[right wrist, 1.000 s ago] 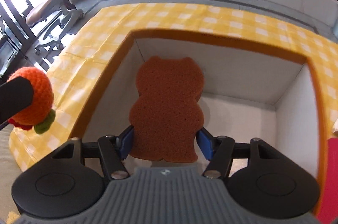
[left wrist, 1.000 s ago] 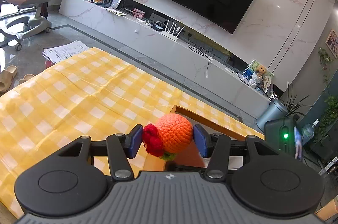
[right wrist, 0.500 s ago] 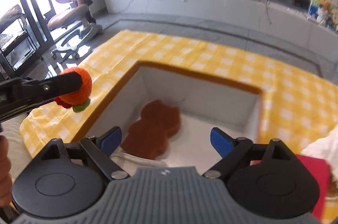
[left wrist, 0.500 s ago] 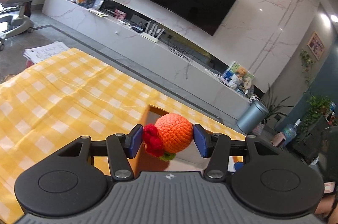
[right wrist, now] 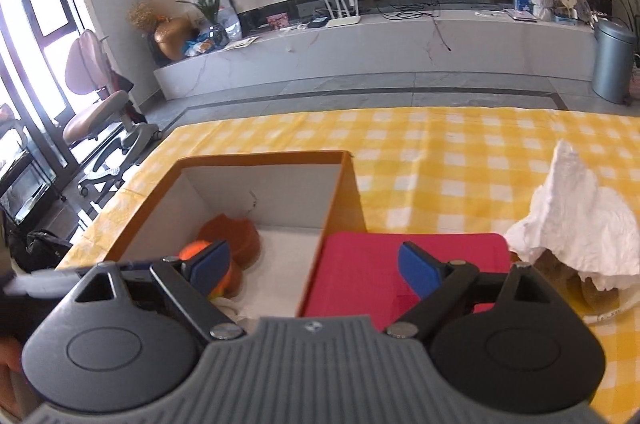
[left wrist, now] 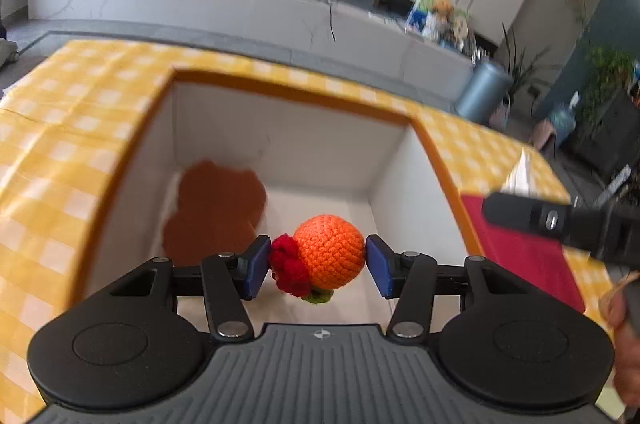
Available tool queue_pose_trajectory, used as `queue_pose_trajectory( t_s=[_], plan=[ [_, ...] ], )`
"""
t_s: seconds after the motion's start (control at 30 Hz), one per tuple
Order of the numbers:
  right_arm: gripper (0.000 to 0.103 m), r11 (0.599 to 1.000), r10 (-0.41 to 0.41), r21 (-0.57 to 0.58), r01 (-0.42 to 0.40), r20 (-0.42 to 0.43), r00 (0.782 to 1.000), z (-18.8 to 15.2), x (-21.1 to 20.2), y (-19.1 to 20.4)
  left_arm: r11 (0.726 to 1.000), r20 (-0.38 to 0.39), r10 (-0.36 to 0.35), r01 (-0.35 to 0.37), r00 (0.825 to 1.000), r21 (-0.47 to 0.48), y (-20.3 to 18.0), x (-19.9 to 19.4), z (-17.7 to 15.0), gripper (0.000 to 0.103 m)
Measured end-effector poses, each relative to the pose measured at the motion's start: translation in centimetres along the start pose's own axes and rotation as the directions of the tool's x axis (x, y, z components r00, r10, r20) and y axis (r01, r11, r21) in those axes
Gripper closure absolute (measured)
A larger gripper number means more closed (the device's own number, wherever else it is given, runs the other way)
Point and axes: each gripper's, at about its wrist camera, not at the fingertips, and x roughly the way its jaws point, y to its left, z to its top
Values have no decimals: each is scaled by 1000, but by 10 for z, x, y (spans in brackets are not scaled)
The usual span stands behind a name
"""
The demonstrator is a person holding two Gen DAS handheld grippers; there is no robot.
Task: Organize soft objects
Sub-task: 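Open the right gripper to drop the sponge while the left drops the ball into the box, then move the right tool toward the pink-and-white crocheted hat on the table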
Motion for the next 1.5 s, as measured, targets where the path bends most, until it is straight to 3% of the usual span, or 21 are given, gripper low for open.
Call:
queue_pose_trajectory(
  t_s=[0.03, 0.27, 0.33, 0.5, 0.7, 0.83, 1.2, 1.5],
  plan=[
    [13, 1000, -3, 10, 3, -1, 1000, 1, 1, -3, 1000, -25, 0, 0, 1000, 15, -3, 3, -1, 44],
    [13, 999, -18, 40, 18, 4, 1000, 3, 4, -8, 1000, 10, 3, -3, 1000, 15, -3, -7, -4, 41],
    [13, 999, -16, 45, 16, 9, 1000, 4, 3, -6, 1000, 34, 2, -2, 999, 6, -2, -12, -5, 29],
    [13, 1000, -8, 24, 8, 24, 1000, 5, -3, 1, 997, 97, 51, -56, 994, 44, -10, -20, -4, 17],
    [13, 1000, -8, 3, 8, 34, 999, 3, -9, 12, 995, 119, 78, -84, 990, 47, -14, -29, -3, 15],
    [13, 1000, 8, -7, -7, 37, 999, 3, -13, 18, 990, 177, 116, -127, 977, 53, -16, -42, -3, 15],
    [13, 995, -33, -86, 42, 106, 994, 8, -52, 30, 991, 302, 123, -132, 945, 9, -19, -89, 5, 15],
    [13, 989, -73, -115, 93, 167, 983, 2, -99, 10, 986, 363, 91, -135, 927, 97, -46, -113, 1, 15]
  ],
)
